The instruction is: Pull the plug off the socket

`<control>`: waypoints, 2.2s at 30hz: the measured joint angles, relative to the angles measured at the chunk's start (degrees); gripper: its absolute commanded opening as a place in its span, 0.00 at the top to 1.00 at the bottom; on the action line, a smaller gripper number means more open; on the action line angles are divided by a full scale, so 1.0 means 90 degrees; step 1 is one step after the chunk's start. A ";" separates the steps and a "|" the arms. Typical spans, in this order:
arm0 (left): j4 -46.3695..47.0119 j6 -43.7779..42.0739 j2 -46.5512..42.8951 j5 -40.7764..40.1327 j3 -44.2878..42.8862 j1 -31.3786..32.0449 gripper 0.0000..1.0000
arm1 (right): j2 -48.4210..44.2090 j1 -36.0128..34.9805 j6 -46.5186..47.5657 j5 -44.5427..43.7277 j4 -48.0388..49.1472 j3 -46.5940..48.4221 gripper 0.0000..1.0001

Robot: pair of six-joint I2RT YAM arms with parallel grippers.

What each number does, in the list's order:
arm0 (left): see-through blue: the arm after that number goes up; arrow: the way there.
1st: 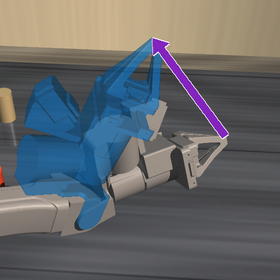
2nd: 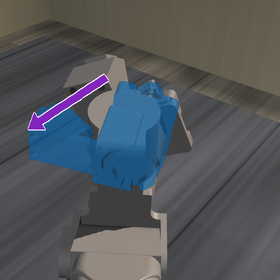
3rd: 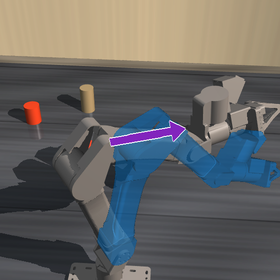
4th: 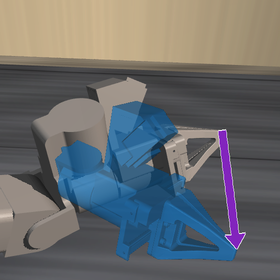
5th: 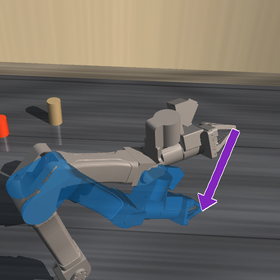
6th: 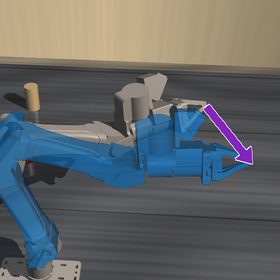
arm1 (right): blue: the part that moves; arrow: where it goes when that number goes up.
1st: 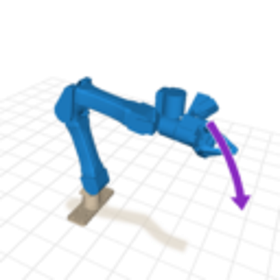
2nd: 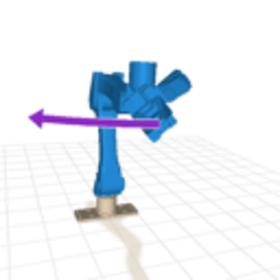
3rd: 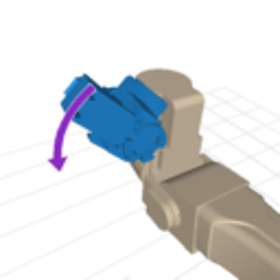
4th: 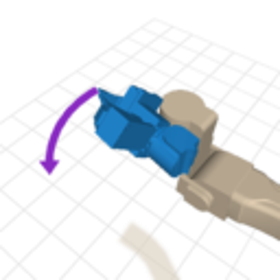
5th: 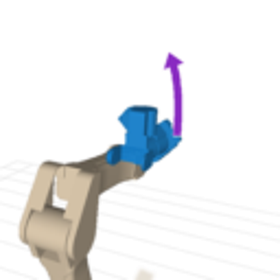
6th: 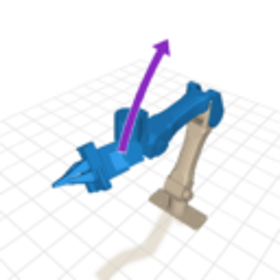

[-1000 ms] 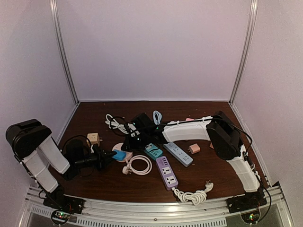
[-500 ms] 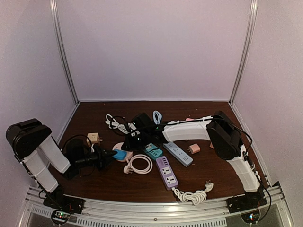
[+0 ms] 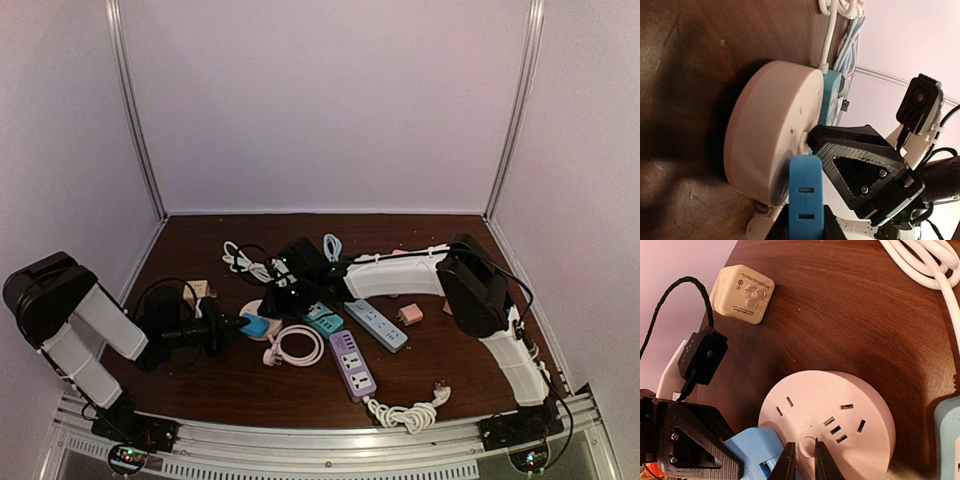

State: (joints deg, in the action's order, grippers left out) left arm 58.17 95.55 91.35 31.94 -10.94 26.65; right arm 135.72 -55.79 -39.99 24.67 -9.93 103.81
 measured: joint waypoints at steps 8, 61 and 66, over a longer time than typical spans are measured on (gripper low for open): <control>-0.0697 -0.0277 -0.0318 0.0041 -0.0204 -0.0007 1.00 | 0.0000 0.0007 0.0085 -0.0066 -0.0017 0.0022 0.84; -0.9559 -0.5554 -0.2650 -0.2722 -0.2907 0.0015 1.00 | -0.1620 0.0299 0.1042 -0.1438 -0.1285 -0.0034 0.61; -1.0006 -0.5952 -0.2132 -0.3487 -0.3492 0.0226 1.00 | -0.2232 0.0413 0.1202 -0.1897 -0.1314 -0.0483 0.55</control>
State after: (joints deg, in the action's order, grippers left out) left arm -31.88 41.98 72.16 0.56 -42.37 28.69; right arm 115.63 -52.07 -29.17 7.60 -21.76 99.46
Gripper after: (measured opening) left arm 0.173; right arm 0.420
